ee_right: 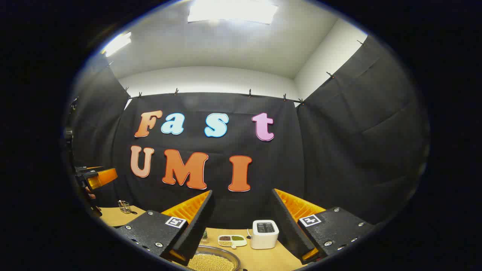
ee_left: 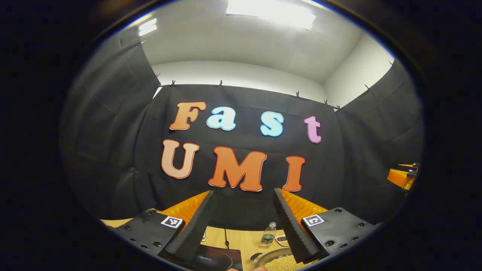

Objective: First push the handle of the pot to place it horizontally, then grasp the pot with both hands and set it on the induction cooktop.

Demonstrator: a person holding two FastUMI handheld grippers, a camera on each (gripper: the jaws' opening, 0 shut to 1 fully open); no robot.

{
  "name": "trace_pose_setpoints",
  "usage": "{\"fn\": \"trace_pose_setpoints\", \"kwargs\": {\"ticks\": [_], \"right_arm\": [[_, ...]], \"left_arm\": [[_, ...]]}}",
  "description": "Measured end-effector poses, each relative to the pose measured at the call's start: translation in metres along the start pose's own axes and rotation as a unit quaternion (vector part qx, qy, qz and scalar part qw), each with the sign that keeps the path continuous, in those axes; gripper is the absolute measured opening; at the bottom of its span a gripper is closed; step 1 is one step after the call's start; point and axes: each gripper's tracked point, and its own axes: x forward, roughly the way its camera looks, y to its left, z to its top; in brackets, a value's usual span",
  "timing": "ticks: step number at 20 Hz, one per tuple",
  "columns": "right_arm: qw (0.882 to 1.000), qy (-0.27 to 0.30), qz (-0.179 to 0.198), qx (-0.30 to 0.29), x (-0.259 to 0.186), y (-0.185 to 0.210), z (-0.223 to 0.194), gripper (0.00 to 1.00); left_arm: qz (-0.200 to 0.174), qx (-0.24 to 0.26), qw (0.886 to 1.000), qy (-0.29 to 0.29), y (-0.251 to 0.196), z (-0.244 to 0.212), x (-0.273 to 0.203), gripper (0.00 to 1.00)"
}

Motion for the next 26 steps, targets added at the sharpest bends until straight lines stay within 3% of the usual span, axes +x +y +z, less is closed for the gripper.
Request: {"fn": "trace_pose_setpoints", "kwargs": {"ticks": [3, 7, 10, 16, 20, 26], "right_arm": [[1.0, -0.007, 0.008, -0.013, -0.002, 0.004, 0.001, 0.97], [1.0, -0.004, 0.02, -0.006, -0.003, 0.01, -0.001, 0.94], [0.999, 0.007, 0.038, 0.009, -0.004, 0.013, -0.006, 0.94], [0.999, 0.006, 0.039, 0.012, -0.005, 0.01, -0.006, 0.97], [0.996, 0.043, 0.073, 0.039, -0.009, 0.016, -0.023, 0.94], [0.987, 0.117, 0.086, 0.07, -0.017, 0.024, -0.07, 0.94]], "left_arm": [[0.001, 0.006, 1.0, 0.002, -0.001, 0.0, -0.001, 1.0], [-0.003, 0.01, 1.0, 0.005, -0.006, -0.002, -0.001, 1.0], [-0.026, -0.004, 1.0, 0.011, -0.021, -0.005, -0.002, 1.0], [-0.027, 0.001, 1.0, 0.001, -0.023, -0.001, -0.002, 1.0], [-0.03, 0.001, 1.0, 0.009, -0.024, -0.008, -0.004, 0.96], [-0.026, 0.011, 1.0, 0.01, -0.019, -0.011, -0.003, 1.0]]}}
